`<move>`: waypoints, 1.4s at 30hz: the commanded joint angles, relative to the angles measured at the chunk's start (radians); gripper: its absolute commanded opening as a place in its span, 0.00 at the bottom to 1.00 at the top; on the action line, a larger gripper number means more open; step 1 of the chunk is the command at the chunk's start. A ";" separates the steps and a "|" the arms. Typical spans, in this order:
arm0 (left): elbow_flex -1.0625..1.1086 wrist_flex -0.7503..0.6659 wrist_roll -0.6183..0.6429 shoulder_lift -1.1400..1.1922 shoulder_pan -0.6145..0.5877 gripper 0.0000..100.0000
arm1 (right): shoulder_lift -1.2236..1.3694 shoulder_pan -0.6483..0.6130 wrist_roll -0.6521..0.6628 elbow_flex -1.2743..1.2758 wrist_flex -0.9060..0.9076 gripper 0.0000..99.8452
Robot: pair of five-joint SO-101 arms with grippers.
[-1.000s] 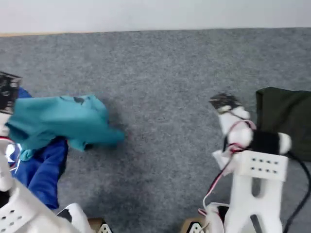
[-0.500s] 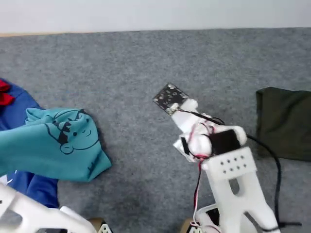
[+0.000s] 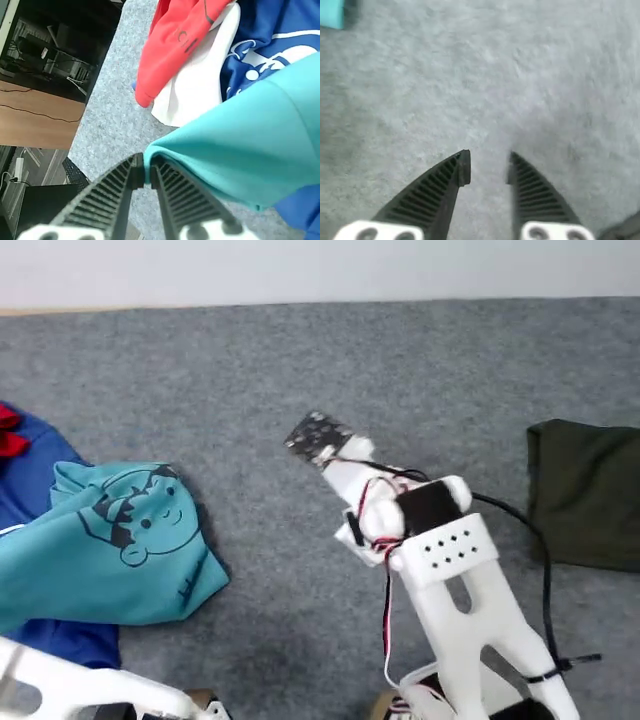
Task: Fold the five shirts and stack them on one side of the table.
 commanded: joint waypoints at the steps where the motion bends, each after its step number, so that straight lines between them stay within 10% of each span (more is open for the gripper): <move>1: -0.002 0.020 -0.006 -0.011 -0.009 0.00 | 0.068 -0.090 -0.063 -0.058 -0.005 0.21; 30: 0.097 0.021 -0.006 -0.021 -0.011 0.00 | 1.101 -0.495 -0.735 -0.951 0.016 0.21; 42: 0.096 0.021 -0.006 -0.021 -0.011 0.00 | 1.125 -0.590 -0.752 -0.993 0.070 0.21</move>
